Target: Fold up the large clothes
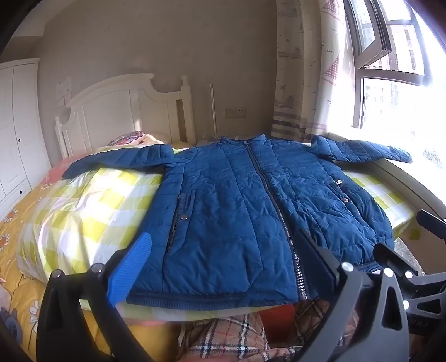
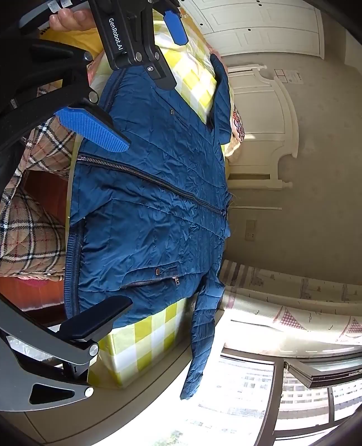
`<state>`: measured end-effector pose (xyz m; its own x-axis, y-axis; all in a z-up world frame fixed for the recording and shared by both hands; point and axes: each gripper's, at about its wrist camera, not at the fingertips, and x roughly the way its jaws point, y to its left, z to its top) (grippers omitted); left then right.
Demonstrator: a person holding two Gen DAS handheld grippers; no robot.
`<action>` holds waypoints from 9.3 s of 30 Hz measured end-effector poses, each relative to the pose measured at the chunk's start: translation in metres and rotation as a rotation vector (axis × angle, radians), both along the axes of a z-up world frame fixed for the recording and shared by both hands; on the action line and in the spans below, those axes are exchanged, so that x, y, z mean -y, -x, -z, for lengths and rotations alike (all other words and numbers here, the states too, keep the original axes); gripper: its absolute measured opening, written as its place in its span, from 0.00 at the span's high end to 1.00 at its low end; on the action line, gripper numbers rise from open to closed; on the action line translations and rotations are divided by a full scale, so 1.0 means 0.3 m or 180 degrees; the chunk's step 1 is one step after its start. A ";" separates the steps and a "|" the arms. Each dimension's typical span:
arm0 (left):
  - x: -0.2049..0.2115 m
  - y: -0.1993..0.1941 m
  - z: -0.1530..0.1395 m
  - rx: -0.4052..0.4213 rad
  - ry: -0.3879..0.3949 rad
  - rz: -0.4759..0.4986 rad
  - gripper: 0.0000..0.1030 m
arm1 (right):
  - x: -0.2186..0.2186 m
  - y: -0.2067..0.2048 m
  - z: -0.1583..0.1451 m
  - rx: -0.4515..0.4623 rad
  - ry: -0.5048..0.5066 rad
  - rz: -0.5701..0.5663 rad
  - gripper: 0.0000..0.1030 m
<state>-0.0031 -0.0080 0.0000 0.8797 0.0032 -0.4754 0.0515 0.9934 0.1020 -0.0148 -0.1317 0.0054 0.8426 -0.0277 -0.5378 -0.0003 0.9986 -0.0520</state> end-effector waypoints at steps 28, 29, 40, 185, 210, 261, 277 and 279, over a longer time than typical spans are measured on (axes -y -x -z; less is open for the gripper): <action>-0.022 0.016 -0.003 -0.0023 0.0088 -0.0002 0.02 | -0.003 0.010 0.023 -0.0011 -0.0077 0.0004 0.04; -0.029 0.006 0.003 -0.0025 0.0086 0.0003 0.02 | -0.002 0.009 0.022 -0.0013 -0.0077 0.0005 0.04; -0.027 0.012 0.003 -0.0021 0.0088 0.0006 0.02 | 0.001 0.008 0.022 -0.0020 -0.0086 0.0003 0.04; 0.025 -1.155 0.184 -0.0759 -0.0481 0.0122 0.02 | 0.875 -1.112 0.400 -0.0070 -0.3124 0.0856 0.38; -0.107 -1.407 0.070 -0.0771 0.2041 0.0510 0.81 | 0.816 -1.113 0.376 -0.0041 -0.2731 0.0819 0.31; -0.514 -1.302 0.315 -0.0603 0.2306 -0.0319 0.10 | 0.471 -1.902 0.328 -0.1482 -0.0284 0.0766 0.16; -0.539 -1.292 0.315 -0.0546 0.2461 -0.0340 0.06 | 0.190 -1.424 0.242 -0.0872 -0.0215 0.0048 0.16; -0.570 -1.273 0.310 -0.0478 0.2595 -0.0386 0.06 | 0.135 -1.412 0.323 -0.1221 0.0084 -0.0157 0.16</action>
